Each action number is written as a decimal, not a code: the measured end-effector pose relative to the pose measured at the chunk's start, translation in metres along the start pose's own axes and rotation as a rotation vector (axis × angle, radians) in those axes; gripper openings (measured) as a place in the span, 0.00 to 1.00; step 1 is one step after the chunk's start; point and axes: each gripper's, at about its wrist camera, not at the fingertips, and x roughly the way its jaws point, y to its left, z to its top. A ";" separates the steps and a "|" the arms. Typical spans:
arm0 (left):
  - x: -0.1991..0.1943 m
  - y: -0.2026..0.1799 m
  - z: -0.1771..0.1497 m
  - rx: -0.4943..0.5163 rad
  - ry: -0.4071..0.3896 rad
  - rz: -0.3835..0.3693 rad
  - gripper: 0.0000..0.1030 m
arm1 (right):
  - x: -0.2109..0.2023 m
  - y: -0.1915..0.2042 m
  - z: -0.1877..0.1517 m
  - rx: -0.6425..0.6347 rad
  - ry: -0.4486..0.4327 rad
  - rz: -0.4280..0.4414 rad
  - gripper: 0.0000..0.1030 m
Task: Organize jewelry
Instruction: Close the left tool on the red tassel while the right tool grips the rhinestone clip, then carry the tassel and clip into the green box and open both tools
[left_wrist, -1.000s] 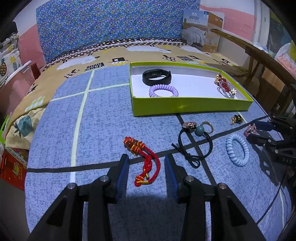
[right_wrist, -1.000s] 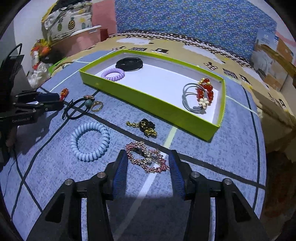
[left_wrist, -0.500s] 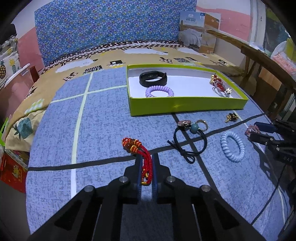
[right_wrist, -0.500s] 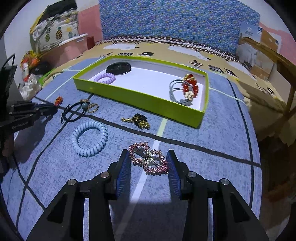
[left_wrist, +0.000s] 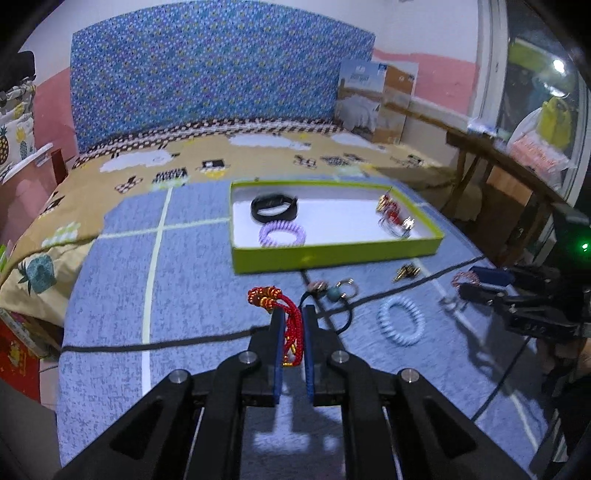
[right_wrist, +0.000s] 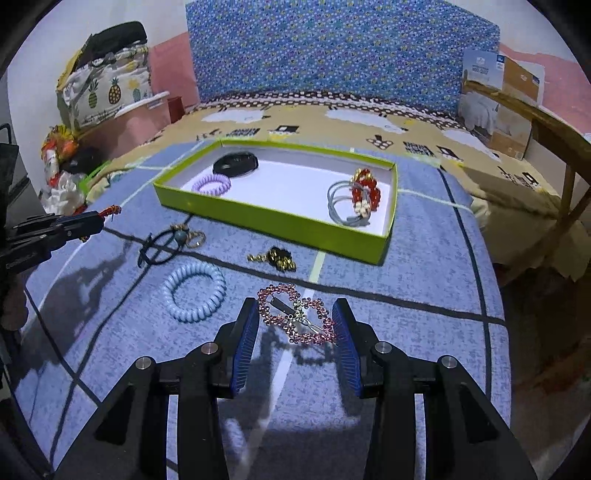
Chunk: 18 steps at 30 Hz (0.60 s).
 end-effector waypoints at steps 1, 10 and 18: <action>-0.002 -0.001 0.002 0.002 -0.008 -0.004 0.09 | -0.002 0.000 0.001 0.001 -0.006 0.001 0.41; -0.004 -0.008 0.011 0.019 -0.029 -0.007 0.09 | -0.010 0.001 0.012 0.010 -0.038 -0.003 0.41; 0.011 -0.006 0.028 0.020 -0.027 -0.011 0.09 | -0.009 -0.005 0.029 0.020 -0.062 -0.004 0.41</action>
